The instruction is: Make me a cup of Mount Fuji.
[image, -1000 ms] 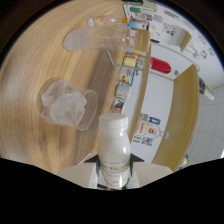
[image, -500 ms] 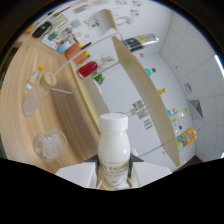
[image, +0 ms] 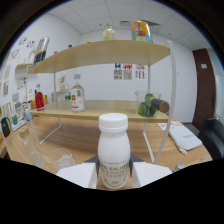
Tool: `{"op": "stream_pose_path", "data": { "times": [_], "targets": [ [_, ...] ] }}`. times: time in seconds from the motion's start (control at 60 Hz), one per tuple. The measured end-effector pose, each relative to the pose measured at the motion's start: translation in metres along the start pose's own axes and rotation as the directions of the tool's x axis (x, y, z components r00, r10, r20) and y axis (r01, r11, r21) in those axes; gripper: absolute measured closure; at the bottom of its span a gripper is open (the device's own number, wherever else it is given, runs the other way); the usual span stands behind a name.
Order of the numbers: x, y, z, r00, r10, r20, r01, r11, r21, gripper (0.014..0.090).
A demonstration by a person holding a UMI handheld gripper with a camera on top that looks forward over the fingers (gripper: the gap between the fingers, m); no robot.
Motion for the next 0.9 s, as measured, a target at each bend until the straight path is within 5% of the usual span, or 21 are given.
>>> {"op": "stream_pose_path", "data": {
  "times": [0.367, 0.6, 0.8, 0.9],
  "targets": [
    [0.001, 0.036, 0.013, 0.999, 0.013, 0.047, -0.009, 0.997, -0.076, 0.0557],
    [0.005, 0.045, 0.001, 1.0, 0.026, 0.002, -0.025, 0.995, -0.094, 0.0534],
    [0.014, 0.036, -0.013, 0.996, 0.016, -0.09, -0.03, 0.986, -0.161, 0.0199],
    [0.004, 0.012, -0.038, 0.994, 0.037, -0.107, -0.052, 0.988, -0.145, 0.0185]
  ]
}}
